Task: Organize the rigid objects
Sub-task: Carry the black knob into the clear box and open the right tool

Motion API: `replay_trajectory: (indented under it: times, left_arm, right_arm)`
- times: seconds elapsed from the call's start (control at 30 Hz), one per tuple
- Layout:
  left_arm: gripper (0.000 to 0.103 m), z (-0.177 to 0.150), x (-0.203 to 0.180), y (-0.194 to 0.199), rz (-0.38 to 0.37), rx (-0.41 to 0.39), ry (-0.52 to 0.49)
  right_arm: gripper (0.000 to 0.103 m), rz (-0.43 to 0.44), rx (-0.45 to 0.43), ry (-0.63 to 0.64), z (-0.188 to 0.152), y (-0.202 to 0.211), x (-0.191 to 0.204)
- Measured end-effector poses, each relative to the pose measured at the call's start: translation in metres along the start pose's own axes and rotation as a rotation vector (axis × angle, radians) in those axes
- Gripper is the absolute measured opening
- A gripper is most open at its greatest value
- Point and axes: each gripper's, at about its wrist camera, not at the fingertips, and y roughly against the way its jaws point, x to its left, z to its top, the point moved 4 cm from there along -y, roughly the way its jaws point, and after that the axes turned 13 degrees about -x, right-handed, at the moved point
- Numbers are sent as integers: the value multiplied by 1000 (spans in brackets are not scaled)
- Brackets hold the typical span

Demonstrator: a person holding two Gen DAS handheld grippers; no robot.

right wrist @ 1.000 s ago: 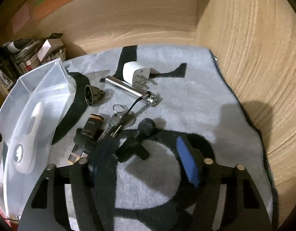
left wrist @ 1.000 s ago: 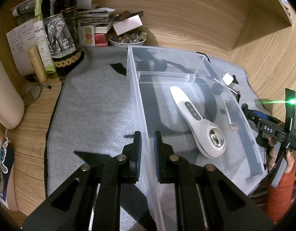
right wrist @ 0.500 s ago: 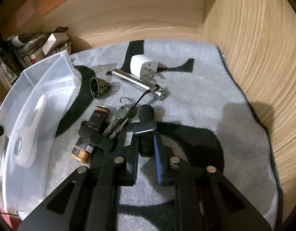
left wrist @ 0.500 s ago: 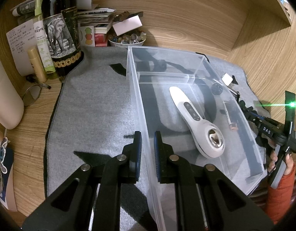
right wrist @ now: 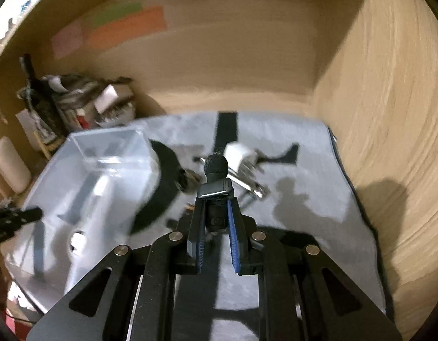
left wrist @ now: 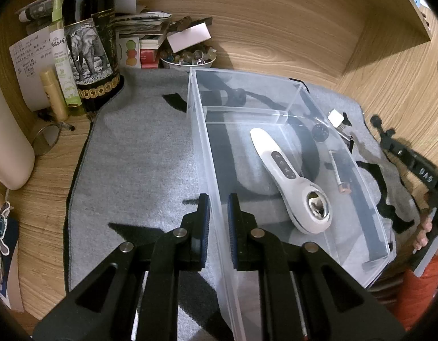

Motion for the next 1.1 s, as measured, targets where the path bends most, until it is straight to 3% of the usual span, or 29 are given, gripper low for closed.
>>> replay_trajectory:
  times: [0.47,0.9,1.1]
  left_arm:
    - [12,0,-1,0,-2,0,0]
    - [12,0,1,0,-3,-1,0]
    - [12,0,1,0,-5,-2,0]
  right_arm:
    - [14,143,-97,62,31,10,56]
    - [14,252,-66,143,32,-6,103]
    - [14,302,-6,204,23,-19,126]
